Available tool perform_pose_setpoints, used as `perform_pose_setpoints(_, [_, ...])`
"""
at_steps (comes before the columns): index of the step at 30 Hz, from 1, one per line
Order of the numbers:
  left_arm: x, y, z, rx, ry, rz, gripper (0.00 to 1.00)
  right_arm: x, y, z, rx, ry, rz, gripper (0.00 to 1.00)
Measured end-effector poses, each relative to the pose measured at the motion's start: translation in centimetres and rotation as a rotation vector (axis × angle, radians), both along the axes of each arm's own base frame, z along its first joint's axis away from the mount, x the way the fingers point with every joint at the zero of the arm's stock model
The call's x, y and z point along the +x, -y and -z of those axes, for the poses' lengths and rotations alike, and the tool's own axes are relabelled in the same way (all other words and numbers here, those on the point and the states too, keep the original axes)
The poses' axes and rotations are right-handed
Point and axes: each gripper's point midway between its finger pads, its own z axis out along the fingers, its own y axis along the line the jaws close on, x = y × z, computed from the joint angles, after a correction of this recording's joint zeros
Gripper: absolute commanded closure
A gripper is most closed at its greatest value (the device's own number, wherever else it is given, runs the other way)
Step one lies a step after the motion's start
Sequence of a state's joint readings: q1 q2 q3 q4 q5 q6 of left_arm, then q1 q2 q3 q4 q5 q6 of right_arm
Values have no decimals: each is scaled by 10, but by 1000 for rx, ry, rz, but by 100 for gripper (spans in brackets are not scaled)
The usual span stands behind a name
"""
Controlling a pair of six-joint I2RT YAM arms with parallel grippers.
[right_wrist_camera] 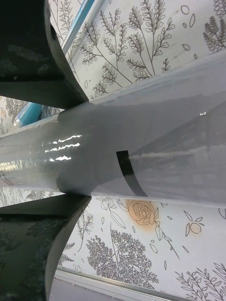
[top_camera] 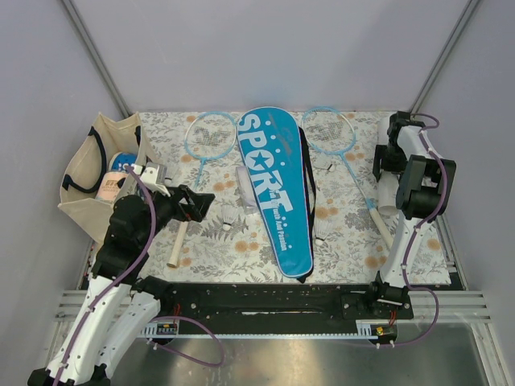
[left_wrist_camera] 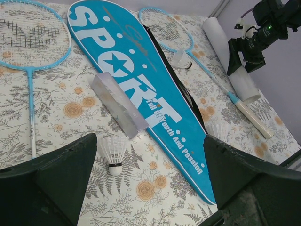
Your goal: Pack up the badminton gear
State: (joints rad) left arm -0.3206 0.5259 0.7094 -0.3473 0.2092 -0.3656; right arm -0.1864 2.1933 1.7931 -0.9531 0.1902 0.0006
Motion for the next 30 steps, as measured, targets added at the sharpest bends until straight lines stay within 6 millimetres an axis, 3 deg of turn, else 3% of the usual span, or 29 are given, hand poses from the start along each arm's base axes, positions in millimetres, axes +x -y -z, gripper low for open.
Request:
perform_pose_setpoints(5, [1, 0, 1, 2, -6, 0, 2, -5, 0, 2, 3, -37, -28, 10])
perform_pose_setpoints(11, [2, 1, 3, 6, -12, 0, 2, -12, 0, 8, 9, -90, -56, 12])
perform_pose_setpoints(14, [2, 0, 3, 7, -11, 0, 2, -12, 0, 9, 9, -101, -66, 18])
perform_pose_setpoints(19, [2, 0, 3, 8, -11, 0, 1, -12, 1, 7, 6, -106, -74, 42])
perform_pose_setpoints(26, [2, 0, 2, 10, -5, -1, 2, -11, 2, 2, -3, -92, -58, 53])
perform_pose_setpoints(30, [1, -1, 0, 7, 4, -3, 2, -13, -2, -23, -3, -17, -24, 58])
